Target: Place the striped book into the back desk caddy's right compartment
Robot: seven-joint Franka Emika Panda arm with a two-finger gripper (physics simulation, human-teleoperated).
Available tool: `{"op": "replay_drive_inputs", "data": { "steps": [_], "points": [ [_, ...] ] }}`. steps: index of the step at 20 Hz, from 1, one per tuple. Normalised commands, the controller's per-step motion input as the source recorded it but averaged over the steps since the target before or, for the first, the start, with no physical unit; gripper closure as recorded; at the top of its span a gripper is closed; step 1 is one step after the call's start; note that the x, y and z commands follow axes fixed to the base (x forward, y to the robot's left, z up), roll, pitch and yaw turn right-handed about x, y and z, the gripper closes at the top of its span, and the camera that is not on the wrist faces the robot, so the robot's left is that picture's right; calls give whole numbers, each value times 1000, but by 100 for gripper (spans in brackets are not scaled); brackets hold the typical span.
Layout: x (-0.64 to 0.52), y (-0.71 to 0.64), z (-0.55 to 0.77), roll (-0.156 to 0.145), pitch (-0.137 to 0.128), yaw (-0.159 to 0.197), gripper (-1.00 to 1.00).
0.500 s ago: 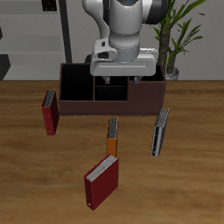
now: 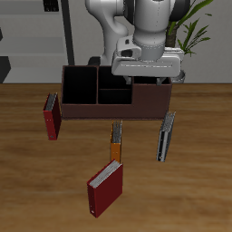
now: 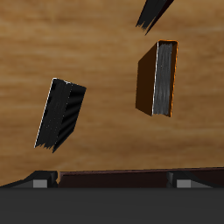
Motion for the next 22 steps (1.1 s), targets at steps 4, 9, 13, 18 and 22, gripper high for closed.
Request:
{"op": "replay_drive_inputs", "data": {
  "steps": [4, 9, 13, 18, 22],
  "points": [
    [113, 455, 1, -15, -31, -28, -100],
    [102, 382, -19, 17, -28, 10, -100],
    [112, 233, -22, 6, -25, 4, -100],
    [148, 167, -111, -24, -15, -30, -100],
    [99, 136, -72, -5, -49, 3, -100]
  ]
}}
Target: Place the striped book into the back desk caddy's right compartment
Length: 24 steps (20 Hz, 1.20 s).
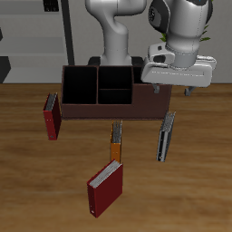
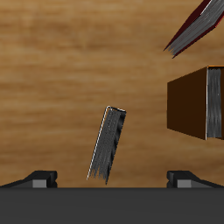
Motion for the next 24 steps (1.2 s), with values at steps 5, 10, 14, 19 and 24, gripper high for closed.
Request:
{"op": "replay_drive_inputs", "data": {
  "steps": [5, 10, 14, 19, 24],
  "points": [
    [80, -87, -218, -12, -21, -77, -100],
    [25, 19, -264, 0, -37, -13, -100],
    [-18, 42, -287, 3, -64, -38, -100],
    [51, -45, -334, -22, 11, -37, -100],
    [54, -41, -326, 2, 39, -26, -100]
  ]
}}
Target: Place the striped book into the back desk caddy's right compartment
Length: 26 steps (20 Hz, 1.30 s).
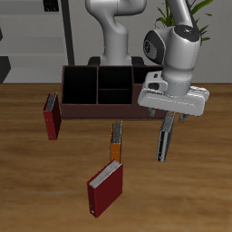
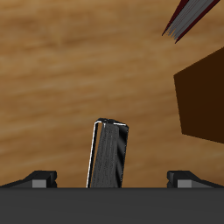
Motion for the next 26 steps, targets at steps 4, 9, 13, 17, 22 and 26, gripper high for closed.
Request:
{"op": "replay_drive_inputs", "data": {
  "steps": [4, 9, 13, 17, 22, 26],
  "points": [
    [7, 64, -340, 10, 45, -5, -100],
    [17, 8, -315, 12, 55, -9, -100],
    [4, 60, -248, 38, 50, -20, 100],
    [-25, -57, -53, 5, 12, -1, 100],
    [-16, -72, 300, -2, -23, 0, 100],
    [-137, -16, 622, 3, -62, 16, 100]
  ]
}}
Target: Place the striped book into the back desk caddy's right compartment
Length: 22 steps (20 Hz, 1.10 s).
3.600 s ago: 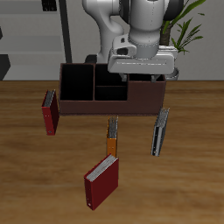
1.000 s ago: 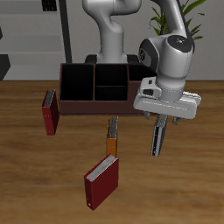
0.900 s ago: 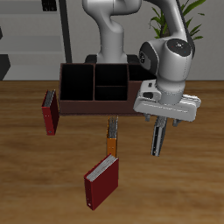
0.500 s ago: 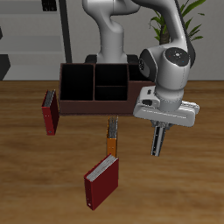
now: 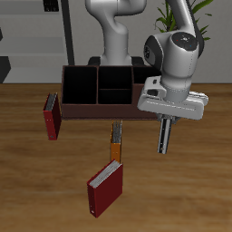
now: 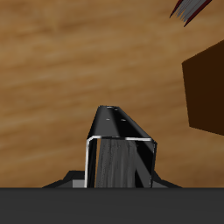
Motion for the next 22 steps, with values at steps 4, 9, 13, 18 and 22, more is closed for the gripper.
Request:
{"op": "replay_drive_inputs", "data": {
  "steps": [4, 9, 13, 18, 22],
  "points": [
    [-198, -70, 731, -6, -55, 29, 100],
    [-242, -60, 673, -8, -24, 35, 100],
    [-254, -143, 499, -14, -30, 15, 100],
    [-403, -85, 635, -1, -62, 43, 100],
    [-468, -75, 468, -11, -25, 51, 100]
  ]
}}
